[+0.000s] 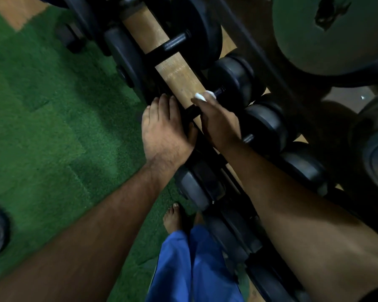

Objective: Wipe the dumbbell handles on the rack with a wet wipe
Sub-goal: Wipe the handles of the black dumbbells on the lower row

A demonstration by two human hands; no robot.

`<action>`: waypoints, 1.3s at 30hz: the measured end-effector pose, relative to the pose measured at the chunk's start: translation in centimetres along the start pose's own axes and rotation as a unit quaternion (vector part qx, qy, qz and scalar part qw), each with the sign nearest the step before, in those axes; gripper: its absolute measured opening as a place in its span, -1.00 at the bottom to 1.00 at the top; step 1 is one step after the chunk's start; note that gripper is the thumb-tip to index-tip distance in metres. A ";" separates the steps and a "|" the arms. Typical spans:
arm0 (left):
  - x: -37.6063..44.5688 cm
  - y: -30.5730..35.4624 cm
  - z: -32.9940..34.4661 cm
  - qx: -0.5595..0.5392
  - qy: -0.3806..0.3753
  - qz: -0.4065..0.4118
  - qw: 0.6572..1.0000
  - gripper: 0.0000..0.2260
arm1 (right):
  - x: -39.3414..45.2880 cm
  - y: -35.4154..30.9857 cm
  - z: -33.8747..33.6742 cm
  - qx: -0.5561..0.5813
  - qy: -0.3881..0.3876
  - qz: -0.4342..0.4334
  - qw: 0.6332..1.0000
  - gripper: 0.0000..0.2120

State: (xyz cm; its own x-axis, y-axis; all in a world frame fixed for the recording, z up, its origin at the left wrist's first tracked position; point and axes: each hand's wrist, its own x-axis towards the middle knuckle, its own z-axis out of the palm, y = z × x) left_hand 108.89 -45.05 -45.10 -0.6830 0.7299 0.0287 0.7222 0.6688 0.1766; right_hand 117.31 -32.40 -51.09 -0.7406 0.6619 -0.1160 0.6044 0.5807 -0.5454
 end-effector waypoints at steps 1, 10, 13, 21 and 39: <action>0.0 0.0 -0.1 -0.002 -0.004 -0.001 1.000 -0.37 | -0.4 0.5 -0.4 -0.005 -0.012 -0.027 1.000 -0.61; 0.1 -0.2 0.0 0.007 -0.007 0.008 1.000 -0.38 | -0.5 0.0 -1.3 -0.069 0.022 -0.029 0.997 -0.51; 0.1 -0.1 0.1 0.001 -0.004 0.005 1.000 -0.37 | 0.6 0.4 -1.8 -0.103 0.004 -0.042 0.994 -0.53; 0.0 -0.2 0.2 0.003 -0.008 0.009 1.000 -0.38 | 2.0 0.4 -2.4 -0.067 0.034 -0.064 0.995 -0.70; -0.1 -1.6 -2.1 -0.081 -0.102 0.000 0.992 -0.29 | -0.1 -0.5 -1.1 -0.045 -0.040 -0.033 0.998 -0.55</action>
State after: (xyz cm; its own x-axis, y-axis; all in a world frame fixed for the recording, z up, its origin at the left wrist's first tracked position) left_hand 107.57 -46.53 -43.30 -0.6353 0.7537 -0.1684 0.6834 0.6502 0.3319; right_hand 117.38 -32.24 -49.85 -0.7985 0.5829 -0.1507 0.5748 0.6638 -0.4784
